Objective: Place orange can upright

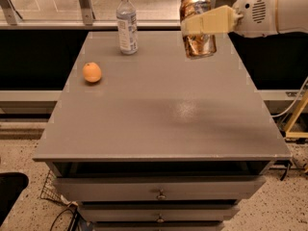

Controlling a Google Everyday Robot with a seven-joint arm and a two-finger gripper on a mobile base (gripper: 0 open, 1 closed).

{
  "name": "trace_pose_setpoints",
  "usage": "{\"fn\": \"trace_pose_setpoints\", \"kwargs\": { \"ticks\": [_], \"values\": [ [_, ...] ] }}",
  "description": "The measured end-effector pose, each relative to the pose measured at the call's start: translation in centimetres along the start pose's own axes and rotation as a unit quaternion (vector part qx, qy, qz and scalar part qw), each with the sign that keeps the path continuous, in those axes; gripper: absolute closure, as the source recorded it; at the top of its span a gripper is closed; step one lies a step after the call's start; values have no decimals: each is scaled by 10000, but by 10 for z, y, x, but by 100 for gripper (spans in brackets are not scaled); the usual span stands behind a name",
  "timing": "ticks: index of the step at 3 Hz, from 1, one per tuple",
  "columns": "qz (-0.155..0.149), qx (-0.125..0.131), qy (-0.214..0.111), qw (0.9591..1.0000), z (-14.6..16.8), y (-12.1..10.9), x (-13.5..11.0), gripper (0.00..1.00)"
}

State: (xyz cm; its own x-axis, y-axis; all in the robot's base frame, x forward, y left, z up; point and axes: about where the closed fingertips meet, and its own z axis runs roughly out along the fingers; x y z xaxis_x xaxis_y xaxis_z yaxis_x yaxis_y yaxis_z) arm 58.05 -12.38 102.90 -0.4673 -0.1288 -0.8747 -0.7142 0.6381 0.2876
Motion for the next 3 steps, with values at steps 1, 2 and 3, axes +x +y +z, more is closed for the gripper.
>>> {"fn": "trace_pose_setpoints", "kwargs": {
  "ticks": [1, 2, 3],
  "values": [
    [-569, -210, -218, 9979, 1, -6, 16, 100],
    [-1016, -467, -629, 9917, 3, -12, 38, 100],
    [-1444, -667, -920, 9830, 8, -14, 56, 100]
  ]
}}
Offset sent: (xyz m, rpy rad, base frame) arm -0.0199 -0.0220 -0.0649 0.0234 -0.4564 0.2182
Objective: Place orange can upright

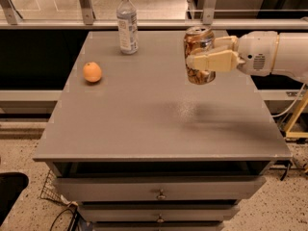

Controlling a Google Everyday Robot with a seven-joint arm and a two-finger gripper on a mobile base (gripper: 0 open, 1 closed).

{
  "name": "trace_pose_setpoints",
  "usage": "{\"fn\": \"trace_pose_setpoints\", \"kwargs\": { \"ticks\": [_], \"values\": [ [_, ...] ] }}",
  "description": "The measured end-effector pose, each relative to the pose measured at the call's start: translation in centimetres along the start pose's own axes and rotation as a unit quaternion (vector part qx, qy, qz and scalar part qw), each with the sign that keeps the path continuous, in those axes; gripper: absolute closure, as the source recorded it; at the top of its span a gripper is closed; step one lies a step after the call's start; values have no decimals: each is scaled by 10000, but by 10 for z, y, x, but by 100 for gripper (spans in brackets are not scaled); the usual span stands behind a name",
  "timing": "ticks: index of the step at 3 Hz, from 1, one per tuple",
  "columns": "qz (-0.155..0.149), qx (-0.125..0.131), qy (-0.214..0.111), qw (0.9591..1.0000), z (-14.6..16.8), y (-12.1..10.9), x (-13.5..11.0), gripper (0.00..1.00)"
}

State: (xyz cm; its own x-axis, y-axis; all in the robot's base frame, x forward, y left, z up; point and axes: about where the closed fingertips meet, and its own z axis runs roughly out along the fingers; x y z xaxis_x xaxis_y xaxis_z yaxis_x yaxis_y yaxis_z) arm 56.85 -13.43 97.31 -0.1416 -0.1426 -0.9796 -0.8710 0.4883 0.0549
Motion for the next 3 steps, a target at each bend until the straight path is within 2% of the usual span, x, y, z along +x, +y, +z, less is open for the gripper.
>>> {"fn": "trace_pose_setpoints", "kwargs": {
  "ticks": [1, 3],
  "values": [
    [-25, -127, 12, 9999, 7, -1, 21, 100],
    [230, -373, 12, 9990, 24, -3, 68, 100]
  ]
}}
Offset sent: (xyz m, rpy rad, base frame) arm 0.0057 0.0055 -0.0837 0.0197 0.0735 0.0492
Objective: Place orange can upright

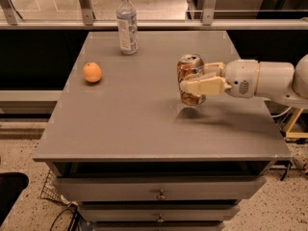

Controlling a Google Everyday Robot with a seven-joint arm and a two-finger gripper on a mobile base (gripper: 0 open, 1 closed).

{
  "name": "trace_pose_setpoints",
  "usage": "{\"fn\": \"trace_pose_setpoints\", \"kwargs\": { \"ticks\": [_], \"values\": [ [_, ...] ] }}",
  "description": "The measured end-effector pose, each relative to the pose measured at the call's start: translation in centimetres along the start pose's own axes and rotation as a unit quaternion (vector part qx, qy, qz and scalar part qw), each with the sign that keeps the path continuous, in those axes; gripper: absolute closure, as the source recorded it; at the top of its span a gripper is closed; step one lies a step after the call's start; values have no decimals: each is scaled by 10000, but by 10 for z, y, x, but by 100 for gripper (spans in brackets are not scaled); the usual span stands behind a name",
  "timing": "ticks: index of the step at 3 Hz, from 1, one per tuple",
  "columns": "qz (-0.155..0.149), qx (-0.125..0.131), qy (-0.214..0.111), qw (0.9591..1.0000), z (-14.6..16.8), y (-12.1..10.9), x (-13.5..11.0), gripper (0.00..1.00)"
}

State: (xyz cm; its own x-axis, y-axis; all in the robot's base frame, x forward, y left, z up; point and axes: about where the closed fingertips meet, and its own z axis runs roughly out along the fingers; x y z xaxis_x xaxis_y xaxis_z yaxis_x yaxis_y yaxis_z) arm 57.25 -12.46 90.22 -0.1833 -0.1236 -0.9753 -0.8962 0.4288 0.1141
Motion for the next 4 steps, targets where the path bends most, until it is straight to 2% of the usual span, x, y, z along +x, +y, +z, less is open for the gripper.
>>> {"fn": "trace_pose_setpoints", "kwargs": {
  "ticks": [1, 2, 3, 4],
  "values": [
    [42, -122, -90, 9999, 3, -1, 16, 100],
    [-44, -237, -241, 9994, 3, 1, 33, 100],
    [-99, -288, -308, 9991, 3, 2, 38, 100],
    [-99, -289, -308, 9991, 2, 2, 34, 81]
  ]
}}
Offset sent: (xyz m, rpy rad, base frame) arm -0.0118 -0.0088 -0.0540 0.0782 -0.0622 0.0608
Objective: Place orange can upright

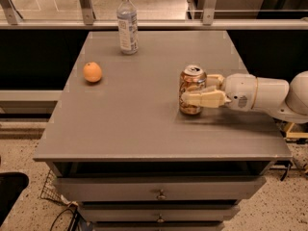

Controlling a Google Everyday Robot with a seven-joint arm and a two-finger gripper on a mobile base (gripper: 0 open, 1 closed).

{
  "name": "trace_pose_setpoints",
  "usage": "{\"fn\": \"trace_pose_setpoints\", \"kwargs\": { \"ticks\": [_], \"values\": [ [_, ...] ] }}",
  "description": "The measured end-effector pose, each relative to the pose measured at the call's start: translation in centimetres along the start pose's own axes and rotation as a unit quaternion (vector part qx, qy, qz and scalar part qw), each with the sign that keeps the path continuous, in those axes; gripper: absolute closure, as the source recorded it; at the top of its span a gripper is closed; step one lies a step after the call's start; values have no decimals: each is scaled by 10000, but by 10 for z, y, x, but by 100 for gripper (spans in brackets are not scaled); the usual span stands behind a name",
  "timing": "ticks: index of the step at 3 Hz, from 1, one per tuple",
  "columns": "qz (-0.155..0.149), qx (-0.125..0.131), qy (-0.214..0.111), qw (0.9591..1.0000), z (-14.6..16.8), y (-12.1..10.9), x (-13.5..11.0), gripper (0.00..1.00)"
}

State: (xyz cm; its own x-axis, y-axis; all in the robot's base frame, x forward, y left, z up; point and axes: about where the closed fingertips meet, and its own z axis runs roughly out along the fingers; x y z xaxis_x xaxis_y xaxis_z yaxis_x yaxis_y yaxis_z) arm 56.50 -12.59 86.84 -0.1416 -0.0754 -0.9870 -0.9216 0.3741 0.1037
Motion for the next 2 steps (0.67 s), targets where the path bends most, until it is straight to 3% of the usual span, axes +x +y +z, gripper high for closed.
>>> {"fn": "trace_pose_setpoints", "kwargs": {
  "ticks": [2],
  "values": [
    [0, -1, 0, 10000, 0, 0, 0, 35]
  ]
}}
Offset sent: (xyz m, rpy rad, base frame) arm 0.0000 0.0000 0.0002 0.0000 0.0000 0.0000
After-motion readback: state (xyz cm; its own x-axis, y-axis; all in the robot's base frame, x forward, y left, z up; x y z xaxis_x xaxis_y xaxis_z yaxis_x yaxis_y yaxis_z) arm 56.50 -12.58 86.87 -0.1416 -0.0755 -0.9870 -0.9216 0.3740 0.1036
